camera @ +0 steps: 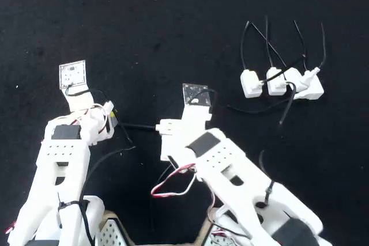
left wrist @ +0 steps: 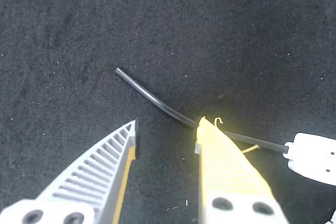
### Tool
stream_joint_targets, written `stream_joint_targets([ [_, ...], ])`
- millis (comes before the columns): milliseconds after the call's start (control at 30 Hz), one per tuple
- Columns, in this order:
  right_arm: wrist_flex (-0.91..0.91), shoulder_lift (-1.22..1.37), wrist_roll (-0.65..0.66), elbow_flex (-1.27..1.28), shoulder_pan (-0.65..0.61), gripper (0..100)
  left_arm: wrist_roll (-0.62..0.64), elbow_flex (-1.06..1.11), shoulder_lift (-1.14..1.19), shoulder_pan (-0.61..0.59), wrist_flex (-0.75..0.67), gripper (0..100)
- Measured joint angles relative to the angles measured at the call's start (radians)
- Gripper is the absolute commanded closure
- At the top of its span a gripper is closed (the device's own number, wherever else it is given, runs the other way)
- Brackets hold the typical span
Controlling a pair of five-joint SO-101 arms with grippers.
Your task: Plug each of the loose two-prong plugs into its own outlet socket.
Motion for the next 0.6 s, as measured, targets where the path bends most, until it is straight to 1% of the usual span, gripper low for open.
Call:
stream_joint_targets([
  [100,-0.049,0.046,-0.003,0.0,0.064,75.1,0.0,0.0,0.0,0.0,0.0,82],
  [233,-0.074,0.11,-0.006,0.0,0.115,75.1,0.0,0.0,0.0,0.0,0.0,82],
  [467,-0.08,0.232,-0.006,-0.032,0.12,75.2,0.0,0.0,0.0,0.0,0.0,82],
  [533,-0.08,0.259,-0.006,-0.046,0.118,78.0,0.0,0.0,0.0,0.0,0.0,82],
  [600,-0.08,0.264,-0.006,-0.049,0.123,85.8,0.0,0.0,0.0,0.0,0.0,82],
])
